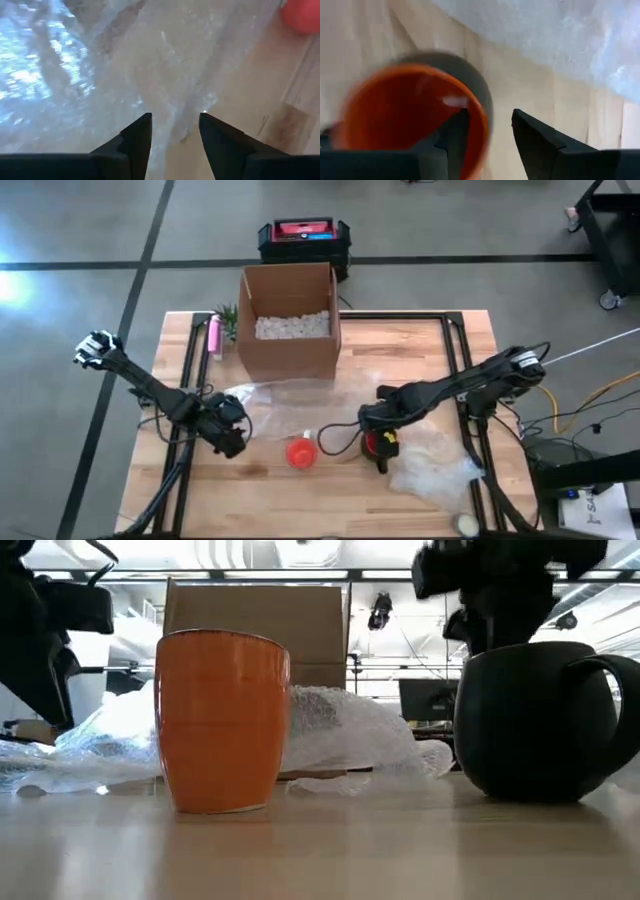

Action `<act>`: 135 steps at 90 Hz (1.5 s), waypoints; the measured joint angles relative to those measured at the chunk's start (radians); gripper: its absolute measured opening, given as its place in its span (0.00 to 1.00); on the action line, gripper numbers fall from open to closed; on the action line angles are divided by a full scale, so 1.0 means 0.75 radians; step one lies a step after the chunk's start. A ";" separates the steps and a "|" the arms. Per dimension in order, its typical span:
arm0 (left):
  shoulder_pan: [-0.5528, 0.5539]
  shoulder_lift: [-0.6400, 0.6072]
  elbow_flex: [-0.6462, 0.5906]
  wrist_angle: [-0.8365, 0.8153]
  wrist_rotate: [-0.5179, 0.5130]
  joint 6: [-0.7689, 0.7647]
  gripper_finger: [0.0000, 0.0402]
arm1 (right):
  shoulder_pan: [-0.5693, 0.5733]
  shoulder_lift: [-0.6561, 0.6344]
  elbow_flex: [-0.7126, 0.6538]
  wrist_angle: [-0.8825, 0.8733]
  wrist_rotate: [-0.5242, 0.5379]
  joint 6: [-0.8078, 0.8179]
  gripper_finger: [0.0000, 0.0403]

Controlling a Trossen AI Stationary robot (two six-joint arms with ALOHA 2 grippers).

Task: Wrap mug
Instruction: Prepare the left transparent bubble wrap

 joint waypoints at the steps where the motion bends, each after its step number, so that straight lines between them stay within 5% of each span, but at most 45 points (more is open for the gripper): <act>1: 0.000 0.000 -0.006 0.012 0.002 0.000 0.36 | 0.000 0.005 0.000 0.001 -0.001 -0.001 0.29; 20: 0.000 0.005 -0.036 0.088 0.004 0.007 0.32 | 0.022 0.068 -0.001 -0.003 -0.114 -0.015 0.03; 48: 0.000 -0.002 -0.019 0.084 -0.003 0.058 0.24 | 0.155 0.078 0.003 0.018 -0.130 0.128 0.02; 72: 0.000 -0.006 -0.019 0.084 -0.004 0.064 0.20 | 0.172 0.057 0.052 0.025 -0.173 0.247 0.23; 100: 0.004 -0.010 -0.019 0.084 -0.008 0.070 0.21 | 0.117 0.034 0.286 -0.136 -0.117 0.126 0.50; 111: 0.009 -0.010 -0.019 0.084 -0.050 0.071 0.22 | 0.049 0.041 0.289 0.018 0.066 0.018 0.54; 135: 0.009 -0.010 -0.019 0.085 -0.222 0.072 0.19 | -0.080 0.217 0.106 0.510 -0.050 -0.002 0.52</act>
